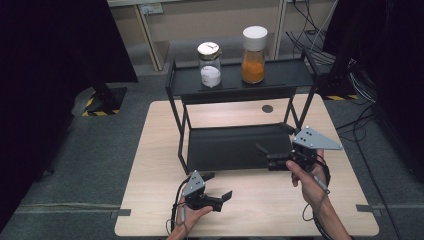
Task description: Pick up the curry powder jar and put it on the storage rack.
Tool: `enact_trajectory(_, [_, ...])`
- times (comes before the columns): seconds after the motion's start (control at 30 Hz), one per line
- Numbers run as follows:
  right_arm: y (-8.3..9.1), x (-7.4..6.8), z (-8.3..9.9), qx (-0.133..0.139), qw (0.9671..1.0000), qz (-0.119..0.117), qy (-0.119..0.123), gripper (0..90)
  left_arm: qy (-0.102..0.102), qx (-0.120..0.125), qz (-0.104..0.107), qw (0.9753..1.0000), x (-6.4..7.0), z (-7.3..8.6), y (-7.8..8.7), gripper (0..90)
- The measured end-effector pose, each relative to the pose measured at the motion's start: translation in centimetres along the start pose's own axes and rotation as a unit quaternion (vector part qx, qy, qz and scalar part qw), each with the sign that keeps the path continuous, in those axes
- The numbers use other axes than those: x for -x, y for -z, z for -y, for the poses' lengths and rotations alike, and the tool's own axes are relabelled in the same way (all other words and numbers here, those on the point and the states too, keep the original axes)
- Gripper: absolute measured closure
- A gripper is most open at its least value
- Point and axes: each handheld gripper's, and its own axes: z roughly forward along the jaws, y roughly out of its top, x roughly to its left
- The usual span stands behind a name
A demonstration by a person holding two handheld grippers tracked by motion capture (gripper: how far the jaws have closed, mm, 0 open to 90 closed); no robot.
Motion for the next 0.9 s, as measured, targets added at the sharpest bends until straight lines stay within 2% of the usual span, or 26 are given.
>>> enact_trajectory(0.23, [0.1, -0.2, 1.3, -0.003, 0.9999, -0.009, -0.005, 0.3, -0.001, 0.0, 0.0, 1.0, 0.0, 0.0, 0.0, 2.4])
enact_trajectory(0.5, [0.2, -0.5, 2.6, -0.003, 1.0, -0.003, -0.007, 0.5, -0.001, 0.0, 0.0, 1.0, 0.0, 0.0, 0.0, 2.4])
enact_trajectory(0.57, [0.3, -0.7, 2.8, 0.0, 1.0, 0.004, -0.003, 0.5, -0.001, -0.001, 0.0, 1.0, 0.0, 0.0, 0.0, 2.4])
enact_trajectory(0.9, [0.5, -0.8, 3.0, 0.0, 1.0, 0.0, -0.007, 0.5, 0.001, 0.0, 0.0, 1.0, 0.0, 0.0, 0.0, 2.4])
